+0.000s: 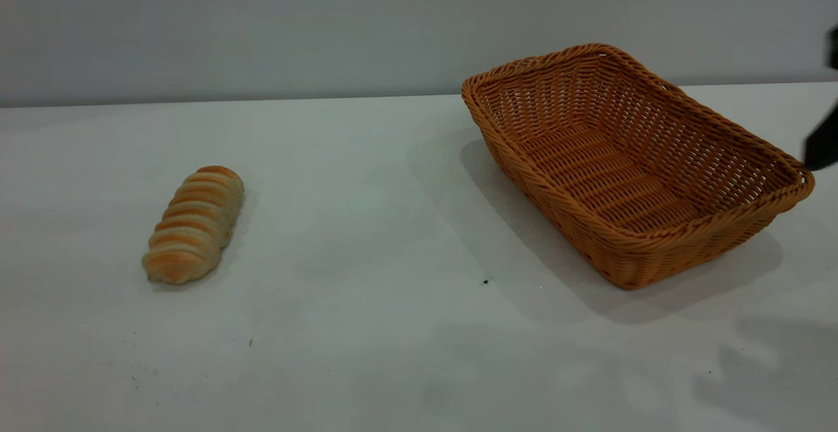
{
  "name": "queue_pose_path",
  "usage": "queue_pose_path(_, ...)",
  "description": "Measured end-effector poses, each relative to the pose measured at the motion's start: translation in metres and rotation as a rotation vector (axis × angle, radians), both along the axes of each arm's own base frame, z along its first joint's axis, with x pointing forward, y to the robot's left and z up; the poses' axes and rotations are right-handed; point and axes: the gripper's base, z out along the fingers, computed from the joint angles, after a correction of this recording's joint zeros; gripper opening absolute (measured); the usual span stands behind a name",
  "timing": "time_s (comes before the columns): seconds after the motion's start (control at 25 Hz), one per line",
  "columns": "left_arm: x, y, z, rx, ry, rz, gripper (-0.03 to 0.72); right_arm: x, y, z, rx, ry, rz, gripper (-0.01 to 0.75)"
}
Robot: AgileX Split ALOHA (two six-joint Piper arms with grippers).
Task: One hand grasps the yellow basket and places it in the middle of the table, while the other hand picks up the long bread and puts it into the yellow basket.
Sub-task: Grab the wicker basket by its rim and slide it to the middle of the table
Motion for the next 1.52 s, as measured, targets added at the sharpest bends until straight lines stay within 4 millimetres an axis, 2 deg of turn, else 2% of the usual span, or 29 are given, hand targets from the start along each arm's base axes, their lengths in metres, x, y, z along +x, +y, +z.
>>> queue_pose_path(0.24,0.0,0.0,0.0,-0.004,0.001,-0.003,0.402,0.045,0.01,-0.009,0.029,0.071,-0.028,0.486)
queue_pose_path(0.52,0.0,0.0,0.0,-0.004,0.001,-0.003,0.402,0.072,0.016,-0.029,0.076,0.163,-0.113,0.486)
queue_pose_path(0.96,0.0,0.0,0.0,-0.004,0.003,-0.003,0.401,0.08,0.016,-0.072,0.038,0.285,-0.123,0.486)
queue_pose_path(1.52,0.0,0.0,0.0,-0.004,0.003,-0.003,0.401,0.095,0.017,-0.093,0.051,0.249,-0.163,0.485)
